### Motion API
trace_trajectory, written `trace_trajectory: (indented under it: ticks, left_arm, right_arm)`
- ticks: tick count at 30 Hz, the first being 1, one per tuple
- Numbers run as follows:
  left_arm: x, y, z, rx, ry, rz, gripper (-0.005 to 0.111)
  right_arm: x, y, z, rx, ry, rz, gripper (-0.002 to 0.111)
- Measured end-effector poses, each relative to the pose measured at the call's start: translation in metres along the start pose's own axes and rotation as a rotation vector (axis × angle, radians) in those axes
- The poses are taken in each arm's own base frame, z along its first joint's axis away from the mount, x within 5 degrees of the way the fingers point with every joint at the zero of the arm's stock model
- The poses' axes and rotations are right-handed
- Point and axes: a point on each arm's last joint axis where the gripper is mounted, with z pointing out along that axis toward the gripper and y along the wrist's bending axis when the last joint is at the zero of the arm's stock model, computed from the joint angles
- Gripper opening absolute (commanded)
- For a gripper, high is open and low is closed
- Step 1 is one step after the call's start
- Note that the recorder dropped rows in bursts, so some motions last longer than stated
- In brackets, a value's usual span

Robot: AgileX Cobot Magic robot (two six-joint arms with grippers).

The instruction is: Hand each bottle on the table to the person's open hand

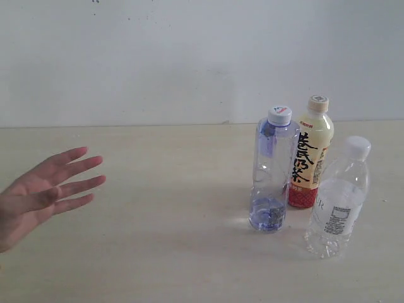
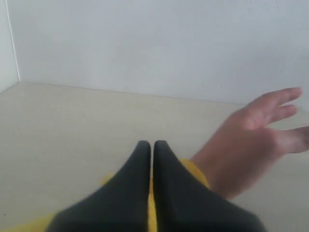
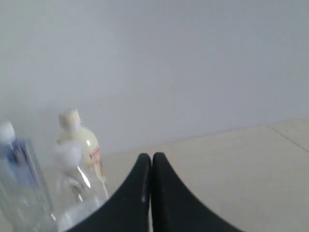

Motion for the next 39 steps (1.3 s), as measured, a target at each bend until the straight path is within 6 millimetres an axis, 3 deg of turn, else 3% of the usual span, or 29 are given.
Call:
trace_trajectory:
  ticks: [5,11,14,16,18,20,22,26,29,33,39]
  left_arm:
    - [0.0,0.0,0.0,0.0,0.0,0.0,0.004]
    - [0.0,0.0,0.0,0.0,0.0,0.0,0.004]
    - [0.0,0.0,0.0,0.0,0.0,0.0,0.004]
    - [0.0,0.0,0.0,0.0,0.0,0.0,0.004]
    - [0.0,0.0,0.0,0.0,0.0,0.0,0.004]
    - [0.0,0.0,0.0,0.0,0.0,0.0,0.004]
    - [0.0,0.0,0.0,0.0,0.0,0.0,0.004]
    - [0.0,0.0,0.0,0.0,0.0,0.0,0.004]
    - [0.0,0.0,0.0,0.0,0.0,0.0,0.004]
    - [0.0,0.0,0.0,0.0,0.0,0.0,0.004]
    - [0.0,0.0,0.0,0.0,0.0,0.0,0.004]
  right_arm:
    - [-0.008,0.0,0.0,-0.011,-0.093,0.301,0.0]
    - [-0.011,-0.001,-0.001,-0.015,-0.12,0.359,0.0]
    - [-0.006,0.001,0.0,-0.005,-0.036,0.276,0.003]
    - [-0.009,0.002,0.002,0.001,0.016,0.235,0.014]
    - [-0.019,0.005,0.005,0.002,0.02,0.219,0.032]
    - [-0.032,0.008,0.01,0.002,0.019,0.198,0.056]
    - [-0.044,0.01,0.017,0.005,0.031,0.15,0.07]
    - [-0.069,0.018,0.042,-0.002,0.098,-0.017,0.063]
    - [-0.078,0.028,0.067,-0.061,0.169,-0.14,0.067]
    - [-0.072,0.049,0.096,-0.183,0.239,-0.203,0.076]
    - [-0.04,0.075,0.131,-0.293,0.311,-0.276,0.075]
